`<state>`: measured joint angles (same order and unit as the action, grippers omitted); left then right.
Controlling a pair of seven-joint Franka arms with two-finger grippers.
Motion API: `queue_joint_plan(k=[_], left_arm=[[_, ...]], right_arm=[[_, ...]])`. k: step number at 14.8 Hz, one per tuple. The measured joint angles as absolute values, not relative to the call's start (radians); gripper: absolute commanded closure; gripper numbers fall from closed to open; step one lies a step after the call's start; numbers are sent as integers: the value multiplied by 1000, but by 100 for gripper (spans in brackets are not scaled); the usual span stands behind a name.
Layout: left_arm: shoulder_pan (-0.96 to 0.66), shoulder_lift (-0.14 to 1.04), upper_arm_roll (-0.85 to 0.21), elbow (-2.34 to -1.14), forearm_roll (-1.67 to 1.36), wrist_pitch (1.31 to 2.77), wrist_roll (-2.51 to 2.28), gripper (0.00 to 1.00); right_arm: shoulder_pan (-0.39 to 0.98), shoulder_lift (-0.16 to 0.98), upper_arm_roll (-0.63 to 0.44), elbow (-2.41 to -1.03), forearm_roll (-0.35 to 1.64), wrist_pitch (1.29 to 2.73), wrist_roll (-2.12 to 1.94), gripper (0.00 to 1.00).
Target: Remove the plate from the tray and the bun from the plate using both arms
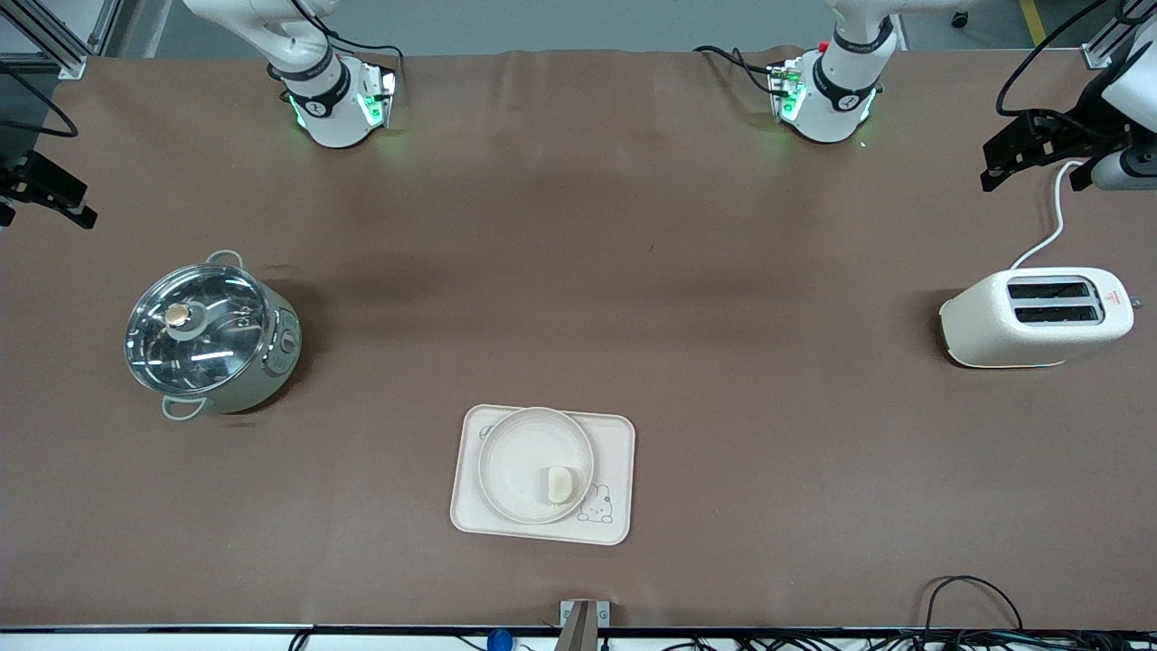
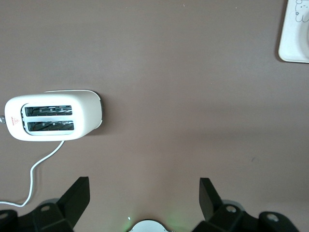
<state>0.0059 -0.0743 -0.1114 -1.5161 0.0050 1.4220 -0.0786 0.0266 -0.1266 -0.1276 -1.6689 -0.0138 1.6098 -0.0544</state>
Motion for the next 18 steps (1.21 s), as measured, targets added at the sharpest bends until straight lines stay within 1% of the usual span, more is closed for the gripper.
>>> queue_joint_plan(k=[18], left_arm=[[7, -65, -109, -1517, 5, 1422, -79, 0]], right_arm=[[43, -127, -126, -1669, -13, 1608, -54, 0]])
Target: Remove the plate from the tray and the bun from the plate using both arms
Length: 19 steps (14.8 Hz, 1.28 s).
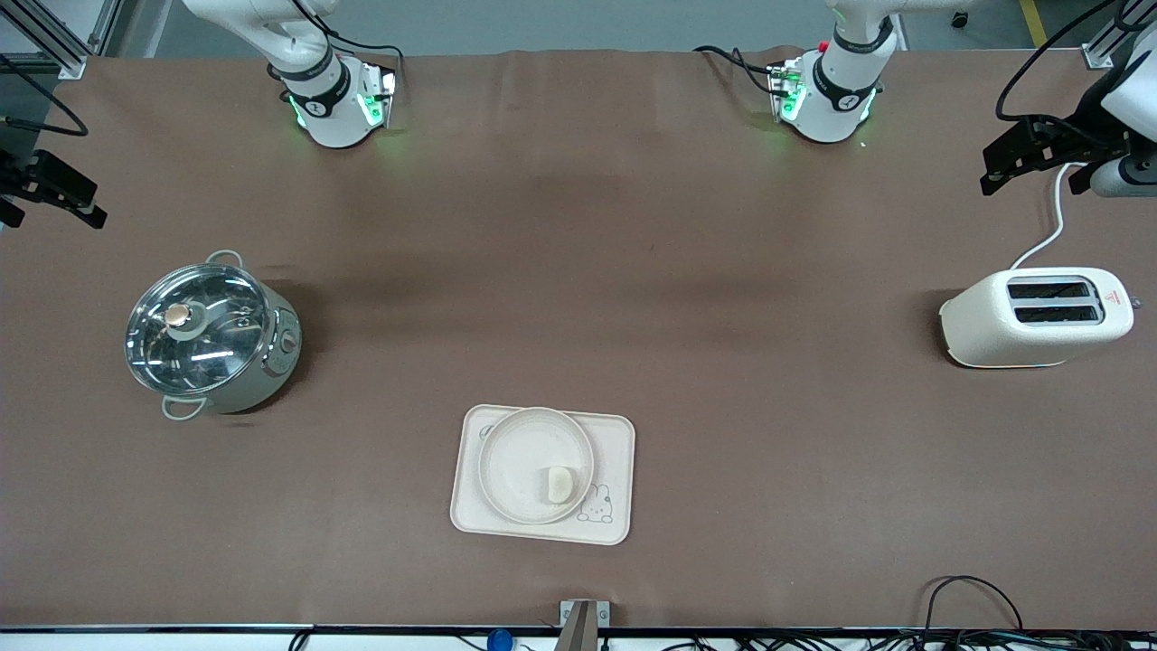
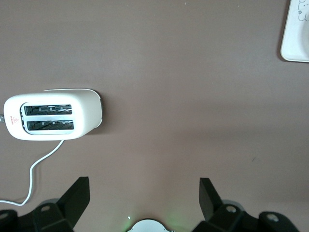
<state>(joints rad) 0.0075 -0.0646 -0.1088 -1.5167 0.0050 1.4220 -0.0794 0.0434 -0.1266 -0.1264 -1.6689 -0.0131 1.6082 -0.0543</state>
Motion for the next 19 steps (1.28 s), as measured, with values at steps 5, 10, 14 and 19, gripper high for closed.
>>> queue_joint_plan(k=[5, 10, 14, 19], left_arm=[[7, -64, -109, -1517, 5, 1422, -79, 0], [8, -64, -109, -1518, 5, 1421, -79, 0], [8, -64, -109, -1520, 5, 1421, -80, 0], [8, -62, -109, -1521, 5, 1421, -80, 0]], right_arm=[[57, -122, -126, -1670, 62, 1619, -54, 0], [143, 41, -123, -1682, 178, 1818, 11, 0], [258, 301, -120, -1660, 324, 2067, 109, 0], [392, 615, -117, -1534, 455, 2302, 213, 0]])
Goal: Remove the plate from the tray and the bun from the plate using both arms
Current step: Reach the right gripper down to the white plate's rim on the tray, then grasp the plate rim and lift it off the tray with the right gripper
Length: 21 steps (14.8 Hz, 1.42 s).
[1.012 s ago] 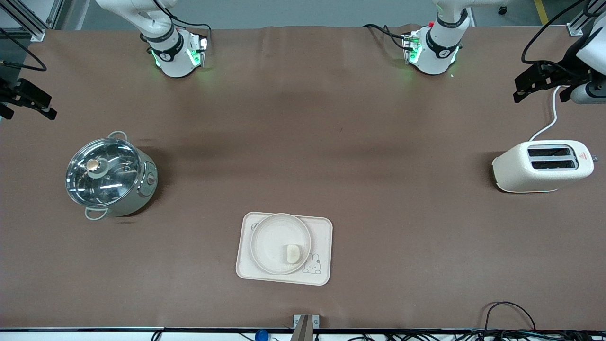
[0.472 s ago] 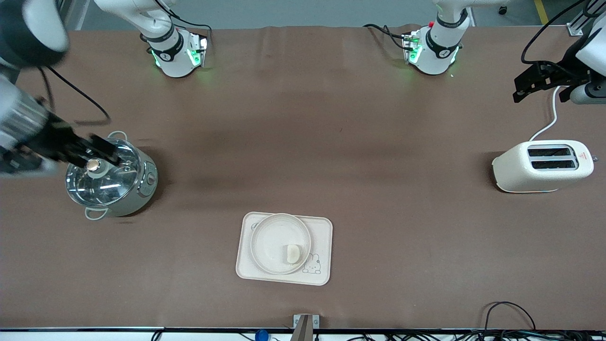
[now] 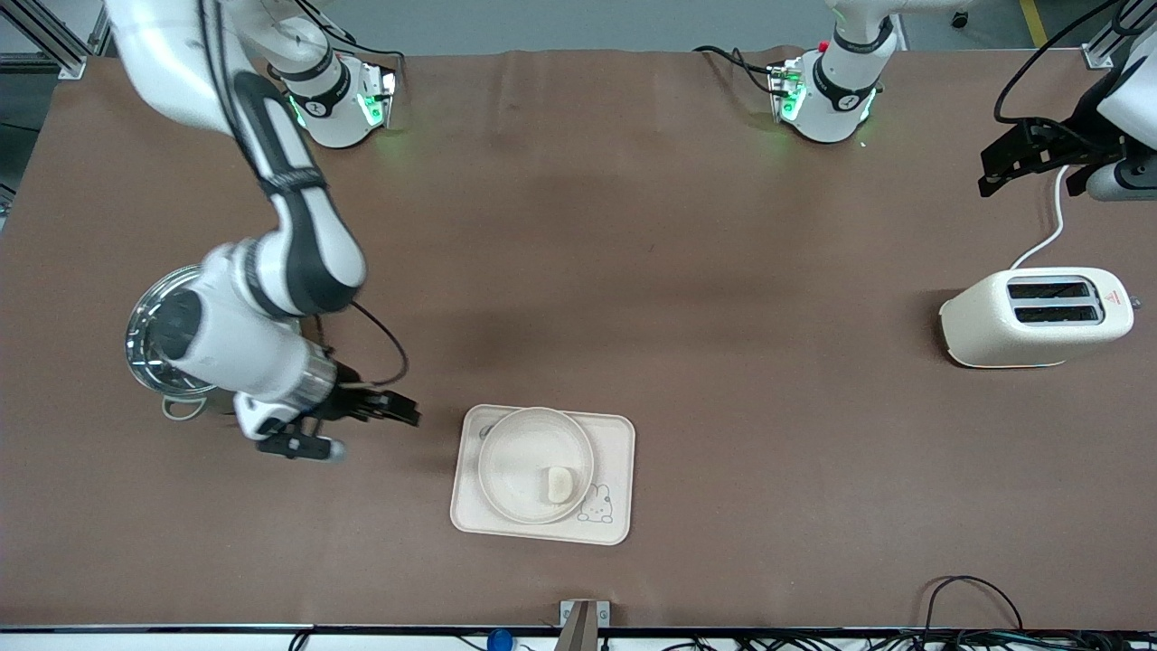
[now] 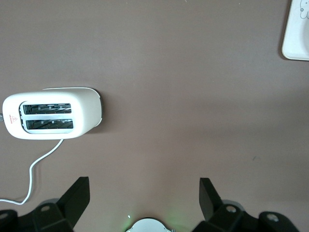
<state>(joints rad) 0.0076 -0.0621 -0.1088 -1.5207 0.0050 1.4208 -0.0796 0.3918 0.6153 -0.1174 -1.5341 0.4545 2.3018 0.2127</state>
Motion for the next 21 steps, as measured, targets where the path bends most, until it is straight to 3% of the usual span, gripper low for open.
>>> queue_joint_plan(k=[2, 4, 8, 10, 12, 16, 21], left_arm=[[8, -62, -109, -1521, 5, 1421, -80, 0], [8, -62, -109, -1521, 5, 1421, -81, 0], [8, -62, -108, -1521, 5, 1421, -81, 0], [9, -62, -108, -1521, 5, 1421, -81, 0], [10, -60, -108, -1521, 5, 1421, -81, 0], [11, -56, -106, -1521, 5, 1421, -81, 0], [11, -56, -105, -1521, 5, 1421, -81, 0]], right_arm=[[439, 721, -117, -1472, 456, 2376, 273, 3], [463, 814, -117, -1408, 457, 2418, 315, 14], [469, 944, -104, -1285, 458, 2429, 348, 60], [469, 970, -104, -1254, 458, 2431, 348, 72], [469, 979, -104, -1245, 459, 2434, 349, 96], [467, 987, -85, -1242, 468, 2476, 349, 100], [428, 987, 13, -1237, 483, 2523, 350, 100]])
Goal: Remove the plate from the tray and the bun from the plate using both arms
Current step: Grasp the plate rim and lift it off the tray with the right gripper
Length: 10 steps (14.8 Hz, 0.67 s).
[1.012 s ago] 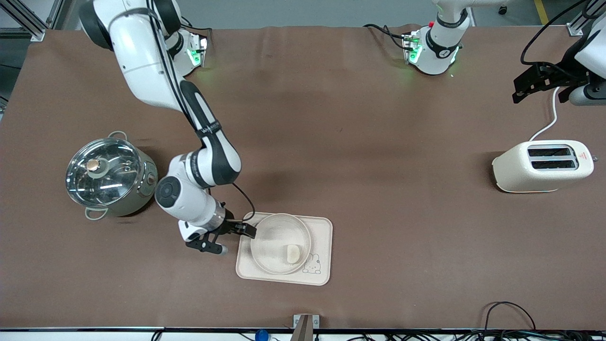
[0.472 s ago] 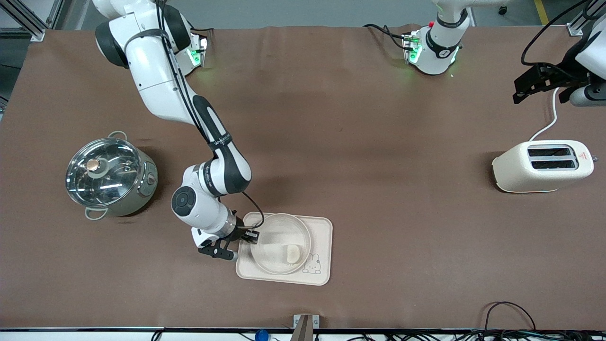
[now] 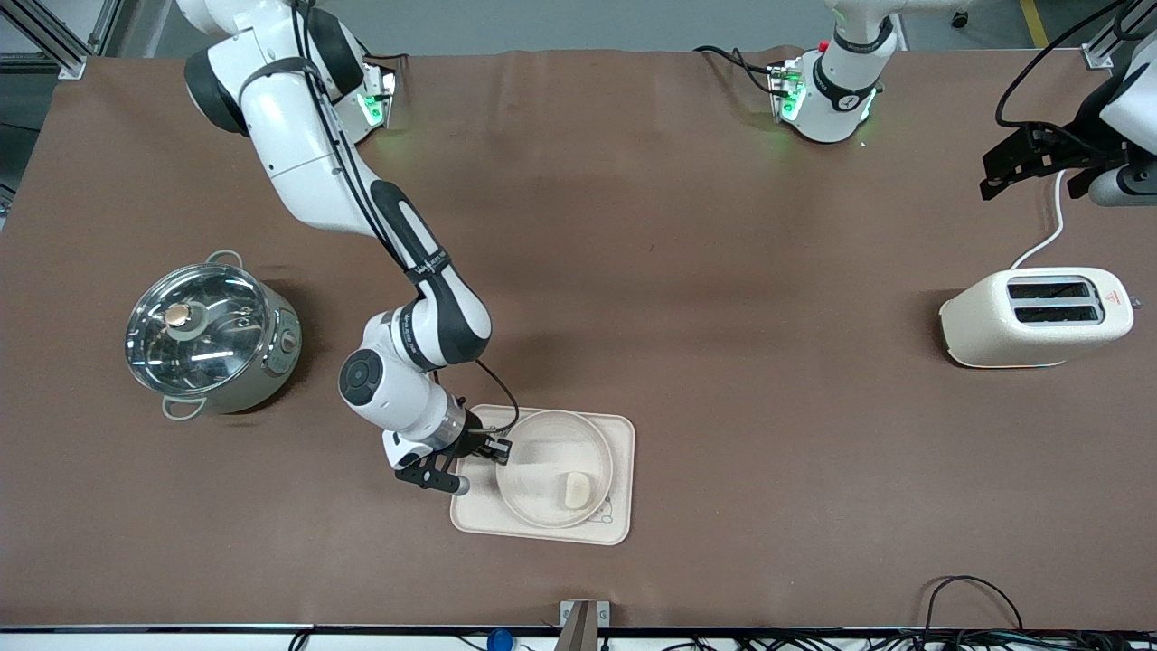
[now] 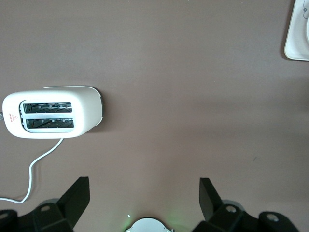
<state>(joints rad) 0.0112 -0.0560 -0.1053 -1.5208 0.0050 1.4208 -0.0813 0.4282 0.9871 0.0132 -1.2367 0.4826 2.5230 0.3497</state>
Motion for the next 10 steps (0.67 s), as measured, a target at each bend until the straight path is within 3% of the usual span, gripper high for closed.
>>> queue_joint_plan(k=[4, 10], left_arm=[[11, -53, -105, -1521, 5, 1422, -81, 0], [11, -29, -105, -1521, 5, 1430, -81, 0]], right_arm=[[410, 866, 90, -1337, 488, 2523, 332, 100], [422, 563, 194, -1900, 489, 2778, 323, 100]])
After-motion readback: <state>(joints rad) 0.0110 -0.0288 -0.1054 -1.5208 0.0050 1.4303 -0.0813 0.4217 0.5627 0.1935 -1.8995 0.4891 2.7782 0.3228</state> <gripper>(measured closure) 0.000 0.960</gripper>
